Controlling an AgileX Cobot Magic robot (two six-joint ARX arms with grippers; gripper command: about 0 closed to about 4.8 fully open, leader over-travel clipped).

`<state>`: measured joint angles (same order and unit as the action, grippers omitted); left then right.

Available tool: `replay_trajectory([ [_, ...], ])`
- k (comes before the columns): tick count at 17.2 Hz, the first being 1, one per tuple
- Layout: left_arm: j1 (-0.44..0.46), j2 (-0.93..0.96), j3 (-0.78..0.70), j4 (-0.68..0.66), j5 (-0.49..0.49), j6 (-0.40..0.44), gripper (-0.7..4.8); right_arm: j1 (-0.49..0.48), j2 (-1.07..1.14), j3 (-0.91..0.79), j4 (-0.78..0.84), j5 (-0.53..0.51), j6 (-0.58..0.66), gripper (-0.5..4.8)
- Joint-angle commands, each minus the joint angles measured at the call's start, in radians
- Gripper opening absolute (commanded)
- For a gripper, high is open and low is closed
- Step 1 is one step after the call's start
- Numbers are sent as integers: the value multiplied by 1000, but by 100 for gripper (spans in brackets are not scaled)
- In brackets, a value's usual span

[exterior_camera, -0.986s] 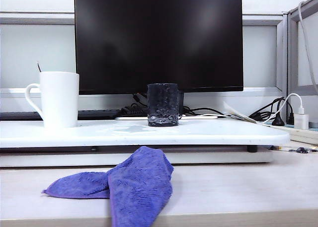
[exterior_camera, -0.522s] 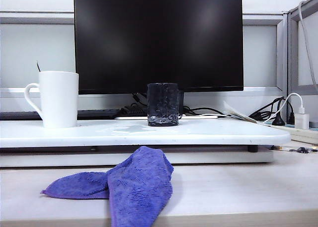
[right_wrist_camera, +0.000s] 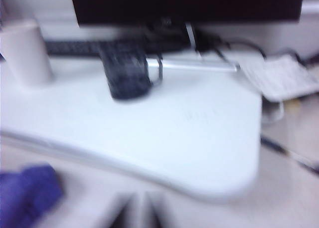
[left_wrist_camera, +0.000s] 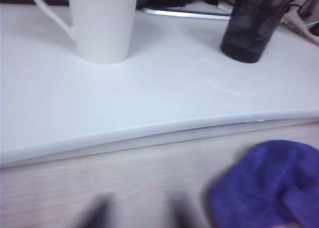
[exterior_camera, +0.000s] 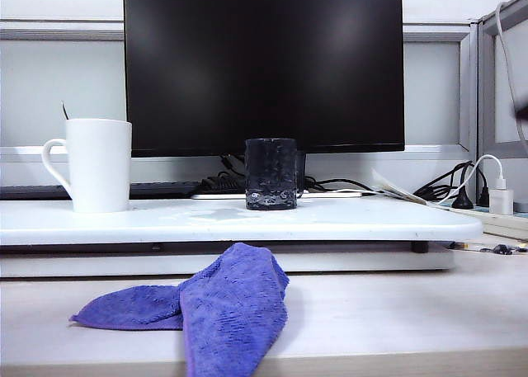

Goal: Carefully pick up the black cup and pour some water from the black cup into the white cup.

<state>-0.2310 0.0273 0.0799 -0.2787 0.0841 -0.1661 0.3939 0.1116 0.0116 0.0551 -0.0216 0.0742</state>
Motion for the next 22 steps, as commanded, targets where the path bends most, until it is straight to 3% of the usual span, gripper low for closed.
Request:
replay_trajectory([
  [1,1,-2,-51,112,-142,1,-6,-3,2,-7,-29,209,-35,-5],
  [3,2,-1,-71,147,-285,10,-6,-27,1,-7,-27,334,-82,-5],
  [5,2,-2,-71,182,-402,87,-6,-95,1,-7,4,323,-87,-5],
  [7,2,-2,-71,231,-393,198,-6,-202,1,-7,50,203,-88,-5],
  [12,1,-2,-71,158,-255,191,-6,-535,0,-7,-21,-266,-65,-5],
  [15,0,-2,-69,166,-256,157,0,-626,0,-7,-51,-274,10,9],
  [16,0,-2,-69,167,-255,158,0,-634,-1,-7,-51,-273,60,9],
  [22,0,-2,-69,161,-256,158,0,-634,-1,-7,-51,-269,63,9],
])
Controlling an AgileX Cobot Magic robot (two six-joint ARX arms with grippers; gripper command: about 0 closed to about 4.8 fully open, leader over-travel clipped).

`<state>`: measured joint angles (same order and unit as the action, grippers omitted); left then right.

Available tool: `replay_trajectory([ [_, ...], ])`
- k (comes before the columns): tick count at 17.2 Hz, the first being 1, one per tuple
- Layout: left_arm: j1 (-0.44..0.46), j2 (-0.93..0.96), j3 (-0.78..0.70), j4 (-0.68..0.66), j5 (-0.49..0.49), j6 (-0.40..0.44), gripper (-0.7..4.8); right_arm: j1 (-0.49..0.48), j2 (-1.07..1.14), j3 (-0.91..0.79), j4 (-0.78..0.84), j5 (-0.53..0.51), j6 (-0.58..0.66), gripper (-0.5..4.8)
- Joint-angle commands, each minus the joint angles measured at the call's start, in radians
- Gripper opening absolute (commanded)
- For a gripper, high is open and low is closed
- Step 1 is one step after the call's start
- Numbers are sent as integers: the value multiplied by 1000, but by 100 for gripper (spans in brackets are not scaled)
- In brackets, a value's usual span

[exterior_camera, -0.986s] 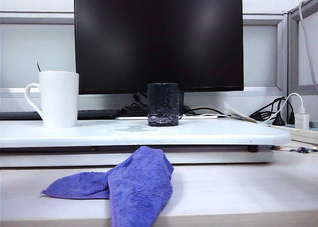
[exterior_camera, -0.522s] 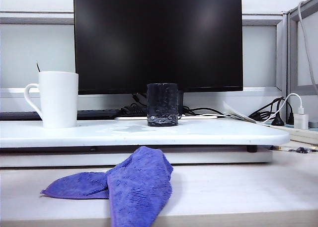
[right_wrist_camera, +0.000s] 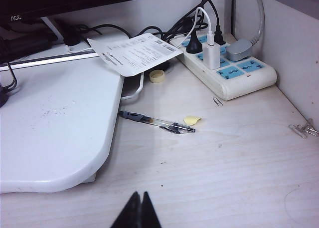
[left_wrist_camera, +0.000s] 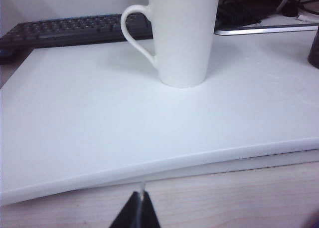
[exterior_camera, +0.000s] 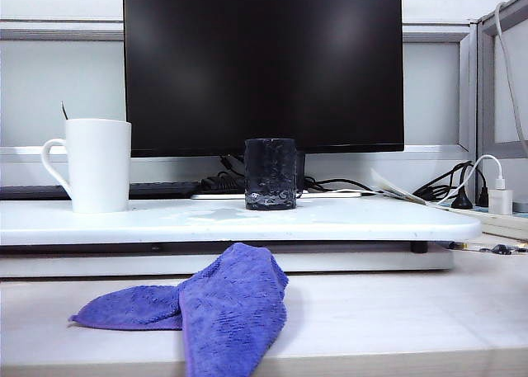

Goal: Carefully pick up the black cup and pour some water from the black cup into the white cup.

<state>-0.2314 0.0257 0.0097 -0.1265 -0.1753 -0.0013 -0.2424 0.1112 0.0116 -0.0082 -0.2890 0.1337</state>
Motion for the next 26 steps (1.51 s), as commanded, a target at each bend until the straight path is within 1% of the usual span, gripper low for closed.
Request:
replay_trajectory([
  [1,1,0,1,9,4,-7,0,2,-2,-7,12,-2,4,9],
  [2,5,-1,0,8,5,-7,0,2,-11,-7,12,-2,4,9],
  [3,32,-24,0,-6,23,-7,0,0,-38,-7,10,-2,4,9],
  [5,146,-22,0,-13,49,-7,0,3,-113,-7,5,-2,3,9],
  [7,313,-22,0,-14,37,-7,0,30,-109,-7,66,-2,0,9],
  [8,356,-22,0,-16,37,-7,0,44,-109,-7,68,-1,0,9],
  [9,385,-22,0,-14,37,-7,0,78,-109,-7,63,-2,0,9],
  [10,386,-22,0,-15,38,-7,0,118,-109,-7,65,-2,0,9],
  [12,381,-22,0,-15,45,-7,0,166,-109,-7,64,-2,0,9],
  [15,381,-22,0,-15,45,-7,0,176,-109,-7,64,-2,0,9],
  [17,379,-22,0,-15,45,-7,0,177,-109,-7,-8,-21,1,9],
  [18,373,-22,0,-14,41,-7,0,170,-109,-7,-18,3,0,9],
  [20,374,-22,0,-14,57,-7,0,170,-109,-7,-2,104,0,9],
  [22,374,-22,0,-15,60,-7,0,170,-109,-7,38,254,0,9],
  [23,374,-22,0,-15,60,-7,0,170,-109,-7,42,292,1,9],
  [26,374,-22,0,-15,60,-7,0,172,-109,-7,42,306,0,9],
])
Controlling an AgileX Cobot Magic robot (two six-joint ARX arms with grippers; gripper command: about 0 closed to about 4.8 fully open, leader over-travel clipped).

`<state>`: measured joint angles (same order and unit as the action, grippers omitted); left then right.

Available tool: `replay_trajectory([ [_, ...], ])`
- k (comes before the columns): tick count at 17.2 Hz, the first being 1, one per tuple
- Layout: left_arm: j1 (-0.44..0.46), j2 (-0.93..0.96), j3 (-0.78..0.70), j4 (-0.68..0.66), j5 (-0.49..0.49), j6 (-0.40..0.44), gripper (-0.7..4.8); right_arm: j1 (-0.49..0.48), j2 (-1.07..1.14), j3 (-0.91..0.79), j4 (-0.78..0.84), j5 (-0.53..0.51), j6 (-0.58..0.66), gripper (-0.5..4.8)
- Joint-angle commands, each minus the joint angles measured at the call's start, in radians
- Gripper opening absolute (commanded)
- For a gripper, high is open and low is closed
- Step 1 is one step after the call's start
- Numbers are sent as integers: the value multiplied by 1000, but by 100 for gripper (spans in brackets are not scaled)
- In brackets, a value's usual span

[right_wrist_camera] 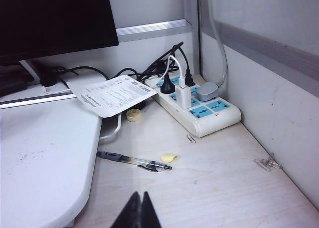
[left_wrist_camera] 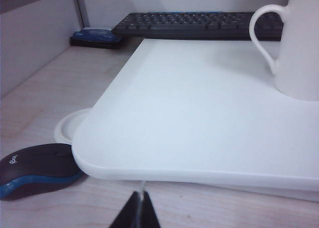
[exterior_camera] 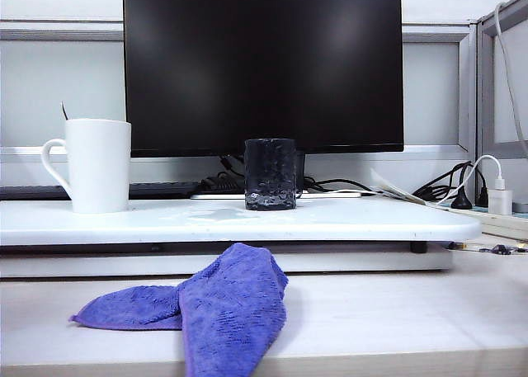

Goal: Carefully pick up the black cup and pour some water from the black cup into the white cup.

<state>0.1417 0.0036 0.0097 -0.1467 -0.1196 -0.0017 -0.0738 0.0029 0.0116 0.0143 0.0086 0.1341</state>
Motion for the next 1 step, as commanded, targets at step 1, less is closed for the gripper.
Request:
replay_trajectory([
  [1,1,0,0,5,4,-6,0,3,0,-7,19,8,0,9],
])
